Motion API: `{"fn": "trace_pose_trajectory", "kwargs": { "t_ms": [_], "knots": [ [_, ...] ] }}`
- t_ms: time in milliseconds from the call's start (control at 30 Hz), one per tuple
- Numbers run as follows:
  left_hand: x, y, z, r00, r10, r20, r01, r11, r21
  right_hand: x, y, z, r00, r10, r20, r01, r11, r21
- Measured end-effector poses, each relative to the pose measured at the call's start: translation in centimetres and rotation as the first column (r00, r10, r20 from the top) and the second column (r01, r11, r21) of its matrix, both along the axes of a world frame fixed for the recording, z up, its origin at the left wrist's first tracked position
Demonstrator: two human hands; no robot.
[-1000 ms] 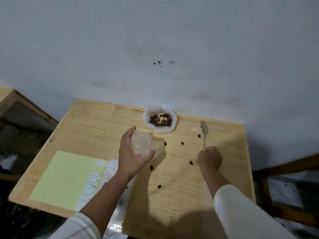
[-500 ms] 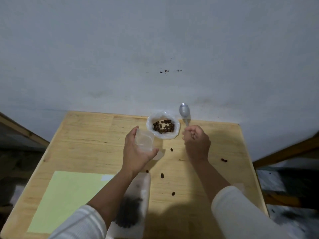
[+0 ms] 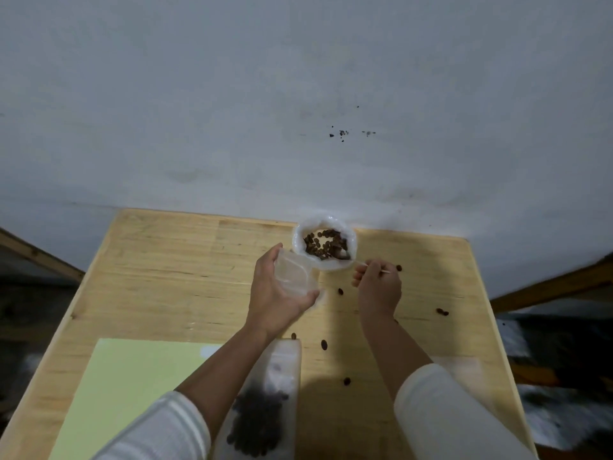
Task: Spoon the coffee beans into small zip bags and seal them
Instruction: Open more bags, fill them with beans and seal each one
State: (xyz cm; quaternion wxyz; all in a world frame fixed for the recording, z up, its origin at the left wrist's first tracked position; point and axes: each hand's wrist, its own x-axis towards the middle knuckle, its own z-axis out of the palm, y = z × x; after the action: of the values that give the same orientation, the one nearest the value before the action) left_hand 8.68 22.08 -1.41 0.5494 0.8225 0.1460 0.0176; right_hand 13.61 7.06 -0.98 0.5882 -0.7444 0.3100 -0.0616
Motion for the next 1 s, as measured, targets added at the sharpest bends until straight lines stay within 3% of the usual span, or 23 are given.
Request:
{"fn": "trace_pose_trajectory", "kwargs": {
  "t_ms": [133, 267, 333, 600, 767, 933, 1000],
  "knots": [
    [0.5, -0.4, -0.1, 1.0, 0.012, -0.02, -0.012, 1.0, 0.018, 2.1, 0.5, -1.6, 0.994, -0.106, -0.038, 0.112, 0.966, 0.232],
    [1.0, -0.7, -0.2, 0.999, 0.014, -0.035, -0.012, 0.998, 0.059, 3.9, 0.2, -2.4, 0.986, -0.142, -0.092, 0.17, 0.836, 0.522],
    [1.3, -0.7, -0.2, 0.999, 0.014, -0.044, -0.01, 0.997, 0.077, 4.2, -0.3, -2.7, 0.985, -0.138, -0.102, 0.171, 0.804, 0.57],
    [1.9, -0.6, -0.7, 0.996, 0.028, -0.085, -0.018, 0.992, 0.122, 3.7, -1.7, -1.6, 0.991, -0.112, -0.07, 0.132, 0.864, 0.486],
    [2.1, -0.7, -0.9, 0.996, 0.032, -0.082, -0.02, 0.99, 0.139, 3.1, -1.7, 1.4, 0.999, 0.002, 0.04, -0.019, 0.901, 0.433],
    [2.5, -0.9, -1.0, 0.997, 0.03, -0.071, -0.021, 0.991, 0.131, 1.6, -0.9, 3.0, 0.921, 0.316, 0.229, -0.353, 0.925, 0.141],
    [2.6, -0.9, -1.0, 0.998, 0.027, -0.064, -0.019, 0.992, 0.128, 1.4, -0.7, 3.0, 0.883, 0.375, 0.283, -0.403, 0.914, 0.048]
  ]
}}
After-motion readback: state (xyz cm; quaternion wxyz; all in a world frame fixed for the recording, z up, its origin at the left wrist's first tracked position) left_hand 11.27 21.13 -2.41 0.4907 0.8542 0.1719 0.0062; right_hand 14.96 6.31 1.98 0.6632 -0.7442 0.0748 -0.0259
